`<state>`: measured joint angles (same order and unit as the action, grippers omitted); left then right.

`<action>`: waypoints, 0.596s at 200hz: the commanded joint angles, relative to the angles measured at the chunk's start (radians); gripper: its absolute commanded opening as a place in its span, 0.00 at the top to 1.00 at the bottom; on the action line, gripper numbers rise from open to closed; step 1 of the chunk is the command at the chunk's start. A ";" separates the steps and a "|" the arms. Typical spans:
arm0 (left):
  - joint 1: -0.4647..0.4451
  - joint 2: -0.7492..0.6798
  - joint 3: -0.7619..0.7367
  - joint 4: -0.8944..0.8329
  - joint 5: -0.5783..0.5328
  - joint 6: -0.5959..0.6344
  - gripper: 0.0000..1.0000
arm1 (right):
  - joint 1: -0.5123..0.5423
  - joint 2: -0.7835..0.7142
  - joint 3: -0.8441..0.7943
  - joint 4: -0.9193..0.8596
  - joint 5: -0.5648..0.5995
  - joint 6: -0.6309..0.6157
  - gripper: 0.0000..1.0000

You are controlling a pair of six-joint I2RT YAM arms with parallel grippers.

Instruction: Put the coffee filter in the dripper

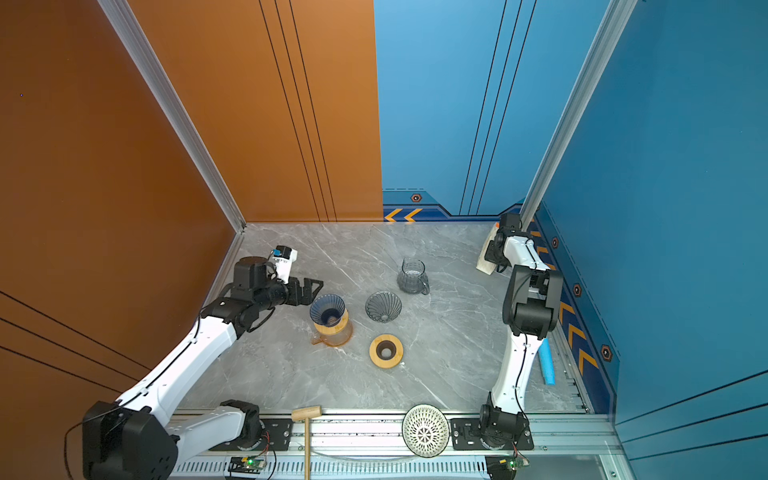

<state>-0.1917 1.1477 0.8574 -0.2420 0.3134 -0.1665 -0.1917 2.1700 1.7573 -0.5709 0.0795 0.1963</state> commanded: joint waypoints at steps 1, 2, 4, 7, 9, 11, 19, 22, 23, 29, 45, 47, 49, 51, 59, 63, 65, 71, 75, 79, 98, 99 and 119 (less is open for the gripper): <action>0.000 0.006 -0.006 0.014 -0.001 -0.010 0.02 | 0.010 -0.061 -0.018 -0.049 0.039 -0.043 1.00; 0.000 0.006 -0.006 0.014 -0.001 -0.010 0.02 | 0.010 -0.062 -0.021 -0.049 0.039 -0.043 1.00; 0.000 0.006 -0.007 0.015 0.000 -0.010 0.02 | 0.011 -0.065 -0.023 -0.048 0.040 -0.044 1.00; 0.000 0.006 -0.007 0.015 0.001 -0.010 0.02 | 0.011 -0.069 -0.028 -0.048 0.039 -0.046 1.00; 0.001 0.006 -0.007 0.014 0.001 -0.010 0.02 | 0.011 -0.071 -0.031 -0.049 0.039 -0.048 1.00; 0.000 0.006 -0.008 0.015 0.000 -0.010 0.02 | 0.011 -0.073 -0.034 -0.049 0.040 -0.049 1.00; 0.000 0.004 -0.010 0.016 0.001 -0.010 0.02 | 0.012 -0.084 -0.046 -0.050 0.039 -0.053 1.00; 0.001 0.004 -0.011 0.016 0.002 -0.009 0.02 | 0.012 -0.088 -0.050 -0.051 0.039 -0.053 1.00; 0.000 0.004 -0.010 0.016 0.002 -0.009 0.02 | 0.011 -0.089 -0.053 -0.051 0.040 -0.054 1.00; 0.000 0.003 -0.011 0.015 0.003 -0.008 0.02 | 0.011 -0.089 -0.063 -0.050 0.038 -0.055 1.00; 0.001 0.001 -0.014 0.017 0.003 -0.007 0.02 | 0.012 -0.129 -0.088 -0.050 0.035 -0.055 1.00; 0.001 0.001 -0.014 0.015 0.004 -0.006 0.02 | 0.012 -0.131 -0.091 -0.050 0.033 -0.055 1.00; 0.001 0.001 -0.014 0.016 0.005 -0.005 0.02 | 0.011 -0.134 -0.094 -0.050 0.034 -0.054 1.00; 0.001 0.001 -0.015 0.016 0.003 -0.004 0.02 | 0.011 -0.136 -0.097 -0.050 0.032 -0.054 1.00; 0.001 0.004 -0.016 0.015 0.003 -0.001 0.02 | 0.012 -0.144 -0.109 -0.050 0.033 -0.053 1.00; 0.001 0.003 -0.016 0.015 0.003 0.000 0.02 | 0.013 -0.149 -0.115 -0.050 0.032 -0.051 1.00; 0.001 0.004 -0.016 0.015 0.003 -0.001 0.02 | 0.013 -0.151 -0.118 -0.050 0.032 -0.051 1.00; -0.001 0.006 -0.017 0.014 0.005 -0.001 0.02 | 0.013 -0.156 -0.125 -0.051 0.029 -0.051 1.00; -0.001 0.006 -0.018 0.015 0.006 -0.001 0.02 | 0.014 -0.161 -0.129 -0.052 0.029 -0.051 1.00; -0.002 0.007 -0.018 0.015 0.009 -0.001 0.02 | 0.015 -0.165 -0.134 -0.050 0.029 -0.052 1.00; -0.003 0.003 -0.017 0.014 0.009 -0.001 0.02 | 0.014 -0.183 -0.150 -0.052 0.029 -0.043 0.96; -0.002 0.002 -0.018 0.015 0.010 -0.001 0.02 | 0.015 -0.183 -0.150 -0.052 0.029 -0.042 0.96; -0.002 -0.004 -0.021 0.016 0.009 0.004 0.02 | 0.015 -0.198 -0.156 -0.053 0.017 -0.033 0.91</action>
<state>-0.1917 1.1477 0.8509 -0.2352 0.3141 -0.1658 -0.1829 2.0171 1.6203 -0.5941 0.0841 0.1555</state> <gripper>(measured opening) 0.978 0.064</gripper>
